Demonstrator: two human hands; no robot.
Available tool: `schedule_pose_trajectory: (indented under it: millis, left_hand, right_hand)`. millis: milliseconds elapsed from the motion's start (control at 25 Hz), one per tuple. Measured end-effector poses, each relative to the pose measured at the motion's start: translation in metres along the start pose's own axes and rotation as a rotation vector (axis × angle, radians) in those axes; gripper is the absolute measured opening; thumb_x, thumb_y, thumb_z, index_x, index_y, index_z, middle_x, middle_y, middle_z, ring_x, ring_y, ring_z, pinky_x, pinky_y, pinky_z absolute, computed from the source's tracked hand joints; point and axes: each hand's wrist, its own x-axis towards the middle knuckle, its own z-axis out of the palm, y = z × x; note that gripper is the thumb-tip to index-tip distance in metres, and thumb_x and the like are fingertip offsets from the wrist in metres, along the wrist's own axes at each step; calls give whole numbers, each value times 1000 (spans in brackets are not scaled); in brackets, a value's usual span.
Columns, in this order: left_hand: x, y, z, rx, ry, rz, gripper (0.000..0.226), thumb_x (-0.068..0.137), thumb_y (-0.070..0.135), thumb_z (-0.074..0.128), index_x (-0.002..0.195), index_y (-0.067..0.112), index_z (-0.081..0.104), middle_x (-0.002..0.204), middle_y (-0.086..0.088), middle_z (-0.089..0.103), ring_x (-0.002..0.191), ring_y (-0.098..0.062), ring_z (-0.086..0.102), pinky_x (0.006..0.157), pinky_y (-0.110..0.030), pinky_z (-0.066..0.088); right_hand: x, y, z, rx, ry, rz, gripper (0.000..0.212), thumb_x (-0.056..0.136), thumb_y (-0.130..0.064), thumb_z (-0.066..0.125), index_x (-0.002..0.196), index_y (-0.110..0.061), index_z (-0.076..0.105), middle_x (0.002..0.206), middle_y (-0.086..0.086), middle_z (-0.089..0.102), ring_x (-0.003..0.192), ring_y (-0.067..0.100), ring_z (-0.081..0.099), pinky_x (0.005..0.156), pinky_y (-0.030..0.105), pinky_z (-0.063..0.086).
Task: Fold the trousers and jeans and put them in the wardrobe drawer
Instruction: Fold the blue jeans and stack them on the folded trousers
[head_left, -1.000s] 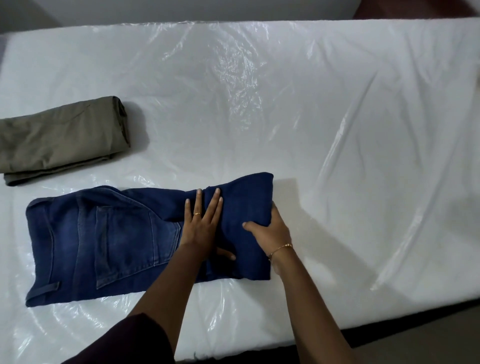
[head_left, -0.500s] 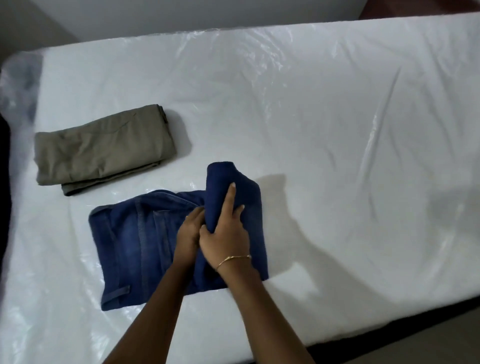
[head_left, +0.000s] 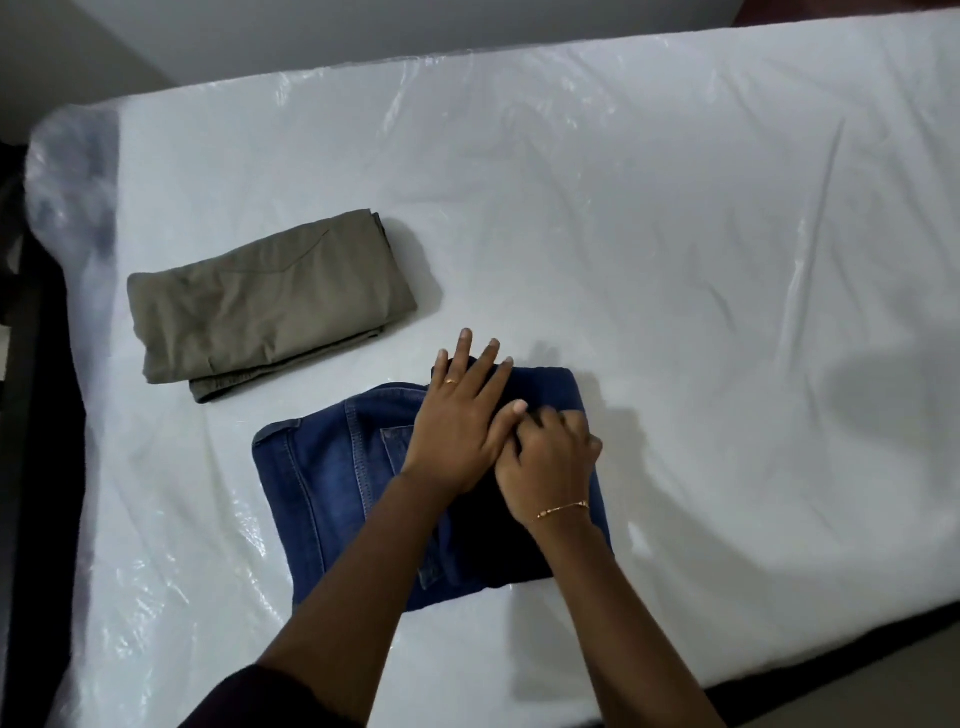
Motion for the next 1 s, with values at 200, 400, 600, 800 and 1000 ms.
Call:
schedule_pose_trajectory:
  millis: [200,400,600,800,1000]
  left_hand:
    - [-41,-9,42,159,-61,-161,75,93,60,9,146,8,17,155,-16,13,144,-30,-3,116,-42,0]
    - [-46,-19,60,155,-37,-212,70,95,56,9,146,7,13,154,-16,10,144,-26,-14,115,-43,0]
    - [-43,-23,70,157,-71,-237,71,95,56,6,146,7,12,154,-17,9,144,-27,-14,115,-45,2]
    - [-40,-23,69,163,-104,-214,81,90,67,6,146,8,12,154,-15,4,143,-27,-16,114,-45,0]
    - [-42,-18,56,158,-200,-250,96,81,77,-1,146,7,4,153,-13,-7,143,-31,-8,113,-47,-6]
  right_hand:
    - [-17,28,41,-239,-94,-52,64,78,-48,33,139,-29,36,142,15,39,133,39,27,102,63,31]
    - [-12,35,62,-315,-66,-73,69,78,-54,31,144,-35,22,153,12,13,138,40,13,108,62,16]
    - [-9,42,73,-341,-37,-83,67,78,-53,32,142,-36,25,152,10,17,137,40,15,107,61,14]
    - [-7,44,59,-131,108,-93,54,79,-33,44,133,-31,46,145,10,41,129,40,35,95,55,41]
    - [3,43,14,323,-160,547,74,80,-21,62,145,-18,26,128,12,53,107,32,55,90,42,49]
